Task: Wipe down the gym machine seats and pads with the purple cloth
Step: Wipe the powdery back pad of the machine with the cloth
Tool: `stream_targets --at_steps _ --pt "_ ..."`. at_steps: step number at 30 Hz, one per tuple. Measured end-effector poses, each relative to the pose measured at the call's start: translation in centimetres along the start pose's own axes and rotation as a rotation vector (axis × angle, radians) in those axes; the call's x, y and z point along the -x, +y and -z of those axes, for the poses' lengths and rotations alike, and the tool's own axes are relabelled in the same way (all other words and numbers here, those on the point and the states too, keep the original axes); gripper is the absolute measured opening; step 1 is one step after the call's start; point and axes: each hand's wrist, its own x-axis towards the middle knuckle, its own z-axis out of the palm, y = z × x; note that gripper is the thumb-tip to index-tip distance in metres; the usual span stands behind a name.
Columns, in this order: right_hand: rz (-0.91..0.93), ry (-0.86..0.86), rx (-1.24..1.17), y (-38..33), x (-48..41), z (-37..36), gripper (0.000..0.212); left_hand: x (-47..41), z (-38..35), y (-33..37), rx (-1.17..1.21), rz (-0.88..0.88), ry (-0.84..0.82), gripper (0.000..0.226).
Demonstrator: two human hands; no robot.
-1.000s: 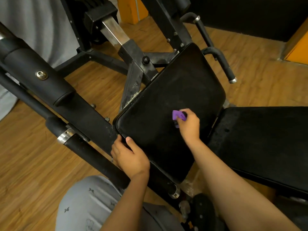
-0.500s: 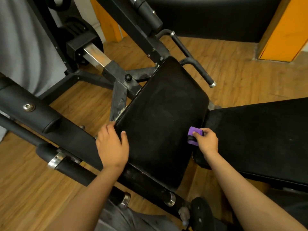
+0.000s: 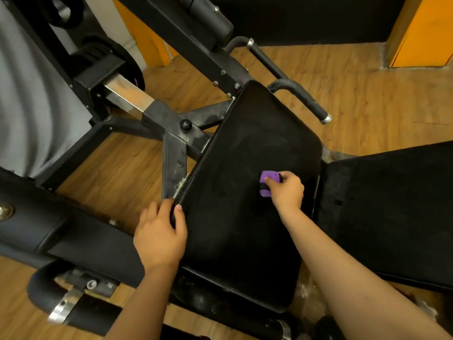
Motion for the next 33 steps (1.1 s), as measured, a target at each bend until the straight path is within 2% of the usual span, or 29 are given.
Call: stream_targets --at_steps 3,5,7,9,11,14,17,20,23,28,30,33 --pt "0.166 -0.07 -0.035 -3.4 1.0 -2.4 0.015 0.1 -0.1 0.2 -0.006 -0.002 0.002 0.042" --pt "0.267 -0.183 -0.074 -5.3 2.4 -3.4 0.016 0.0 -0.1 0.1 -0.007 0.001 0.005 0.043" --pt "0.319 -0.298 -0.109 -6.0 3.9 -3.7 0.018 0.0 0.0 0.1 -0.004 0.003 0.01 0.042" --pt "0.324 -0.319 -0.098 -4.6 4.3 -3.4 0.015 0.1 -0.1 0.2 -0.001 0.003 0.013 0.042" --pt "0.293 -0.258 -0.036 -2.0 3.9 -2.4 0.01 0.1 0.0 0.2 0.007 0.001 0.016 0.043" --pt "0.146 -0.099 0.053 2.2 2.6 0.3 0.009 0.1 -0.2 0.3 0.01 0.011 0.018 0.042" --pt "-0.038 -0.056 0.11 5.3 1.6 3.3 0.008 0.1 -0.3 0.2 0.005 -0.006 0.028 0.041" --pt "-0.103 -0.003 0.083 6.3 1.2 4.7 0.013 0.1 -0.2 0.3 -0.008 -0.017 0.039 0.04" --pt "0.02 -0.026 -0.003 4.3 1.7 3.0 0.011 0.0 -0.3 0.2 -0.02 -0.017 0.037 0.038" --pt "0.308 -0.305 -0.115 -2.6 4.2 -1.4 0.014 0.0 -0.3 0.2 -0.016 -0.014 0.04 0.039" --pt "0.353 -0.352 -0.139 -4.3 4.1 -2.3 0.015 0.0 -0.4 0.2 -0.017 -0.013 0.045 0.038" --pt "0.329 -0.31 -0.116 -4.2 2.5 -2.2 0.014 0.0 -0.5 0.2 -0.03 -0.012 0.051 0.037"
